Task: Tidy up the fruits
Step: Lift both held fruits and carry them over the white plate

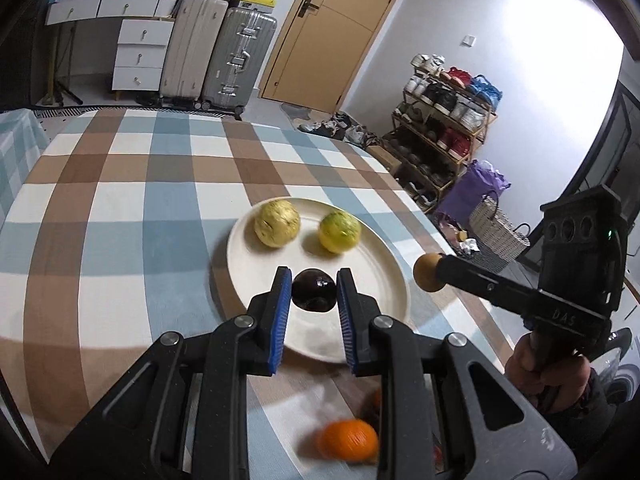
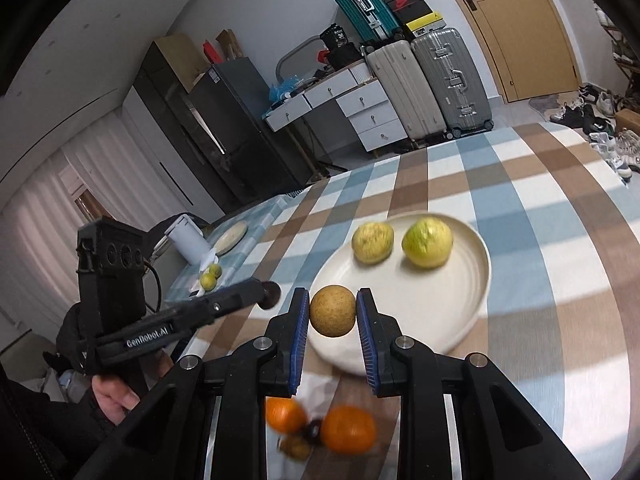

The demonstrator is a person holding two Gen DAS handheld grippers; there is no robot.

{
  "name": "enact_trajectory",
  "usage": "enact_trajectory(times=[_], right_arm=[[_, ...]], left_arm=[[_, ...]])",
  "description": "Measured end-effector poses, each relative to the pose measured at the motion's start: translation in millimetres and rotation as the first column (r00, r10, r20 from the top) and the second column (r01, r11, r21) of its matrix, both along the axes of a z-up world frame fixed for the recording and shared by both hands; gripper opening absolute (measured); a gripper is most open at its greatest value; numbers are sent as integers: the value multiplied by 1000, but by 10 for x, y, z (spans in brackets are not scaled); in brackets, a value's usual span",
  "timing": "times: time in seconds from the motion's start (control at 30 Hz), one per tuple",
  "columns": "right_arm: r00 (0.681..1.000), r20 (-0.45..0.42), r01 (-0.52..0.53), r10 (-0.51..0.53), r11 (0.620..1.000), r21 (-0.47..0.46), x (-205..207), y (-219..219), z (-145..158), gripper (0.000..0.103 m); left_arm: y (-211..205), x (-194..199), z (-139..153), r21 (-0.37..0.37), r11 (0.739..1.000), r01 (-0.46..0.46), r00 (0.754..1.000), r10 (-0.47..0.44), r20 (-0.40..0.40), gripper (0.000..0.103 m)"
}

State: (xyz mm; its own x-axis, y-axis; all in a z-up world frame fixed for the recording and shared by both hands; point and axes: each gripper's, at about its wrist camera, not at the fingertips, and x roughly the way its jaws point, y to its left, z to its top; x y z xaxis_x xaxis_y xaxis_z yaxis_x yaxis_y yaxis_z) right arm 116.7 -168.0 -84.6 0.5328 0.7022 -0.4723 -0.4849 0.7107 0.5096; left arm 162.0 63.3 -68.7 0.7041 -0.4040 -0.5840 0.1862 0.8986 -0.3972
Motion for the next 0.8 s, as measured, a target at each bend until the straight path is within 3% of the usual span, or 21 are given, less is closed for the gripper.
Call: enact_trajectory(times=[0.43,0.8], right_arm=[[999,-52,-17,16,1000,-23,974,281,-72,25],[995,-99,-1,-8,996,-87,1415,490,-296,25]], left_arm=[[106,723,-371,-13,1000,-1,998,0,-68,20],[72,917,-535,27,1000,5,997,-3,-80,20]])
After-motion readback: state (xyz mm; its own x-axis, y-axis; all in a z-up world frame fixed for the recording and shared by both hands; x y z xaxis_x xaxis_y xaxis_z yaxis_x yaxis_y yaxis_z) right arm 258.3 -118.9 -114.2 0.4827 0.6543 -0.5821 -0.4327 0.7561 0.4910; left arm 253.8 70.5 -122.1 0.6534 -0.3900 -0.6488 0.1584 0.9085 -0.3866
